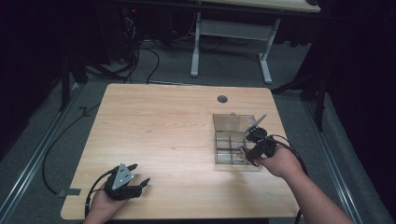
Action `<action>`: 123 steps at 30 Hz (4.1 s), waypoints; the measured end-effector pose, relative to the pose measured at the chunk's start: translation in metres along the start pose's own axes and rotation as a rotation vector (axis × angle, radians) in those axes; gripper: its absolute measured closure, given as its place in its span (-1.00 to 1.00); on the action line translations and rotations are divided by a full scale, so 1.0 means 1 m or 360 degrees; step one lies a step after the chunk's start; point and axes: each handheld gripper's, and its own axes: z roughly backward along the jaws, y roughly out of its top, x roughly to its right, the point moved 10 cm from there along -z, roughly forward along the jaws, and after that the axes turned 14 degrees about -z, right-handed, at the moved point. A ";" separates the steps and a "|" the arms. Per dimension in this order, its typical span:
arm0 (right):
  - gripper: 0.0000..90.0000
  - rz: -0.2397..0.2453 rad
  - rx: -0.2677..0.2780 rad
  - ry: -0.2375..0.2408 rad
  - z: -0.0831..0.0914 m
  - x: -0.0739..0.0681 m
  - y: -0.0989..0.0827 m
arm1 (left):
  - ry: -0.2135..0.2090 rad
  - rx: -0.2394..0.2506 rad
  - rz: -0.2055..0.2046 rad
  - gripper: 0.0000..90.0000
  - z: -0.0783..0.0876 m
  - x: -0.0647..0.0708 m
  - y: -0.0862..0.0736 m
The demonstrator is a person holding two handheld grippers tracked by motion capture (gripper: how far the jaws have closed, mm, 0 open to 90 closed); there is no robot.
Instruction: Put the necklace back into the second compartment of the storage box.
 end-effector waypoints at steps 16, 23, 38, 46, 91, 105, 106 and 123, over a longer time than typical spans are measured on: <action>0.64 -0.0045 0.0012 -0.0030 -0.017 0.016 0.039 | -0.0008 0.0006 0.0007 -0.34 0.000 0.000 0.000; 0.64 -0.0068 -0.0002 -0.0059 -0.032 0.019 0.053 | -0.0012 0.0008 0.0005 -0.34 0.000 0.000 0.000; 0.63 -0.0031 -0.0044 -0.0110 -0.049 0.026 0.061 | -0.0011 0.0010 0.0005 -0.34 0.000 0.000 0.000; 0.63 -0.0049 -0.0087 -0.0110 -0.056 0.027 0.064 | -0.0008 0.0011 0.0002 -0.34 0.000 0.000 0.000; 0.68 -0.0073 -0.0064 -0.0153 -0.068 0.026 0.079 | -0.0008 0.0007 -0.0008 -0.34 0.000 0.001 0.000; 0.47 -0.0108 -0.0049 -0.0103 -0.067 0.026 0.080 | -0.0008 0.0004 -0.0005 -0.34 0.000 0.001 0.000; 0.39 -0.0123 -0.0056 -0.0073 -0.066 0.024 0.080 | -0.0007 0.0004 -0.0005 -0.34 0.000 0.001 0.000; 0.78 -0.0177 -0.0046 -0.0062 -0.050 0.035 0.060 | -0.0005 -0.0005 -0.0012 -0.33 0.000 0.001 0.000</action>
